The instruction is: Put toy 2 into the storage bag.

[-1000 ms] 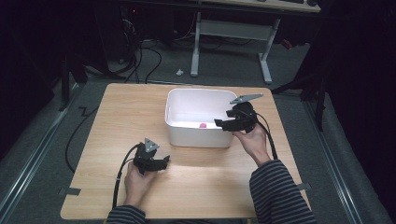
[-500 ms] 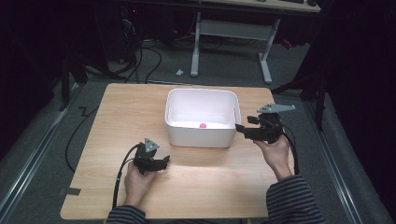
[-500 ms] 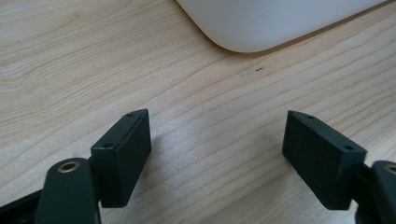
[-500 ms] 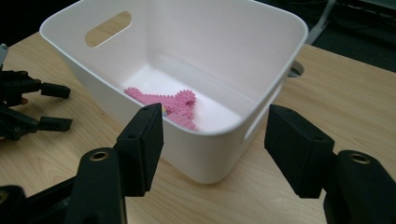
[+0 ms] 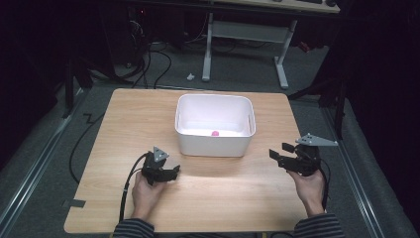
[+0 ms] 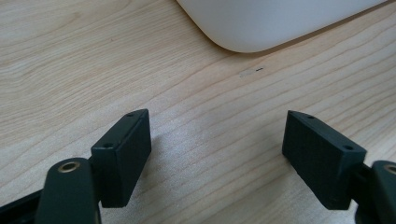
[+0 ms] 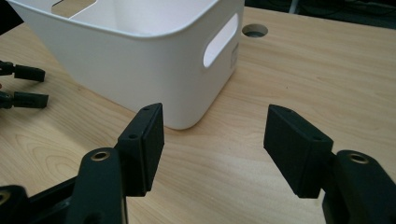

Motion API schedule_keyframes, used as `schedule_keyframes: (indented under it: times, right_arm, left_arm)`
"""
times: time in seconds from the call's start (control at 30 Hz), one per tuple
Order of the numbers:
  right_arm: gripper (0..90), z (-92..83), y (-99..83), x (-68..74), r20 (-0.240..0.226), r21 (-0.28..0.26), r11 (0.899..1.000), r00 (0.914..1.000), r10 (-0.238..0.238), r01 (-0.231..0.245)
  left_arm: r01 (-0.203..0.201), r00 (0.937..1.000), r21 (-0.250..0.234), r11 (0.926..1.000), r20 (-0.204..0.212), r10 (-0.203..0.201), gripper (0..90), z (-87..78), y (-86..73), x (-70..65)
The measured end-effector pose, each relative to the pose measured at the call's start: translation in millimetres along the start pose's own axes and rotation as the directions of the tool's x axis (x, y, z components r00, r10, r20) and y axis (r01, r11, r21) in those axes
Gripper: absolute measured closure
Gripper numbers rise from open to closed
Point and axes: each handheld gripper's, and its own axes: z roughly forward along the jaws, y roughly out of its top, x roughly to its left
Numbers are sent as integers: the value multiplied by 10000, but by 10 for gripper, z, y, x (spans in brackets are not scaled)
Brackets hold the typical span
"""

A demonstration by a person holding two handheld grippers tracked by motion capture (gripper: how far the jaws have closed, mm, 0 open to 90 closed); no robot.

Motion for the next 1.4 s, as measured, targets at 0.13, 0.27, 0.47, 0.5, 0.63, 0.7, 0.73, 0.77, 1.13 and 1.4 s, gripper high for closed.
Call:
schedule_keyframes:
  times: [0.13,0.27,0.47,0.5,0.63,0.7,0.73,0.77,1.13,1.4]
  right_arm:
    - [385,59,-166,-36,46,28,9997,9997,231,-231]
    - [395,107,-255,-47,11,20,9991,9991,418,-418]
    - [409,236,-403,-32,-59,142,9988,9989,475,-475]
    - [409,283,-439,-28,-49,188,9982,9984,567,-566]
    - [408,355,-485,-35,-59,226,9974,9976,683,-681]
    - [408,405,-516,-34,-35,237,9967,9970,777,-776]
    - [408,424,-526,-41,-65,216,9970,9972,750,-748]
    - [408,443,-540,-35,-54,272,9956,9959,899,-897]
    - [411,724,-718,-18,525,805,9955,9976,462,-504]
    - [407,885,-776,-3,949,1042,9943,9954,146,-245]
  left_arm:
    - [-15,10000,14,10000,1,15,239,-1,0,1]
    - [-18,10000,14,10000,1,18,239,-1,0,1]
    - [-7,10000,4,10000,-10,7,239,0,0,-1]
    - [-13,10000,9,10000,-12,13,239,-1,0,0]
    - [-14,10000,9,10000,-12,14,239,0,0,0]
    - [-8,10000,6,10000,-13,8,238,0,0,-1]
    - [-10,10000,6,10000,-14,10,238,0,0,-1]
    - [-13,10000,10,10000,-15,13,239,-1,0,-1]
    - [-17,10000,13,10000,-14,17,238,-1,0,-1]
    - [-26,10000,11,10000,-19,26,238,-1,0,0]
